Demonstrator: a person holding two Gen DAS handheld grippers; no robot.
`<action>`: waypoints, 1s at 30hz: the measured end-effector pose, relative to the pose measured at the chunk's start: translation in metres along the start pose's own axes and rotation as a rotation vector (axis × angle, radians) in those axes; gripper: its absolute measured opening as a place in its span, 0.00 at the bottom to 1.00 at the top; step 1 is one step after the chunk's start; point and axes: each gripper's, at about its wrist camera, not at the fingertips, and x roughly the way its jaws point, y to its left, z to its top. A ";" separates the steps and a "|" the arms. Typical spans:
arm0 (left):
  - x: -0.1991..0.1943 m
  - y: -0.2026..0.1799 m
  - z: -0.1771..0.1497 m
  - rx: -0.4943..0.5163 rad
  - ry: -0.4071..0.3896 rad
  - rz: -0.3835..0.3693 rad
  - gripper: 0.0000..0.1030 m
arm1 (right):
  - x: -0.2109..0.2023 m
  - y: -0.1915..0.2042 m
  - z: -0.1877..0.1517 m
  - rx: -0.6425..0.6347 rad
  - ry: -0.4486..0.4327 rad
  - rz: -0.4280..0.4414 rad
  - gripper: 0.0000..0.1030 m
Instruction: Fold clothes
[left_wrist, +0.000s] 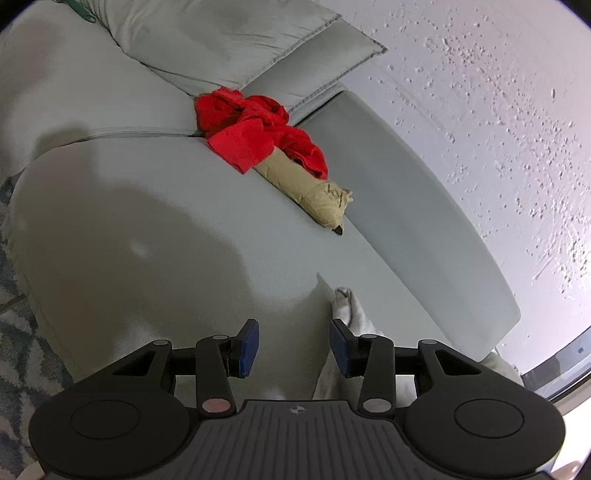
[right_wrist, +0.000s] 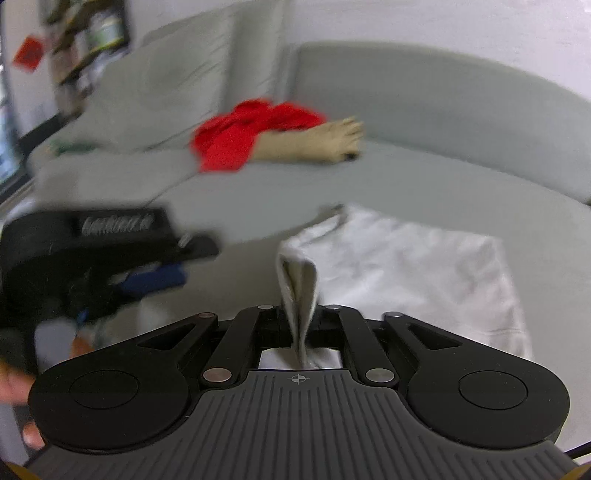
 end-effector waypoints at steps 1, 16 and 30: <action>-0.001 0.001 0.000 -0.004 -0.006 -0.007 0.39 | -0.002 -0.001 -0.002 -0.010 0.018 0.065 0.24; 0.027 -0.087 -0.058 0.503 0.168 -0.144 0.03 | -0.097 -0.166 -0.056 0.427 -0.108 -0.124 0.07; 0.043 -0.082 -0.067 0.551 0.177 0.188 0.08 | -0.065 -0.161 -0.080 0.156 0.079 -0.129 0.03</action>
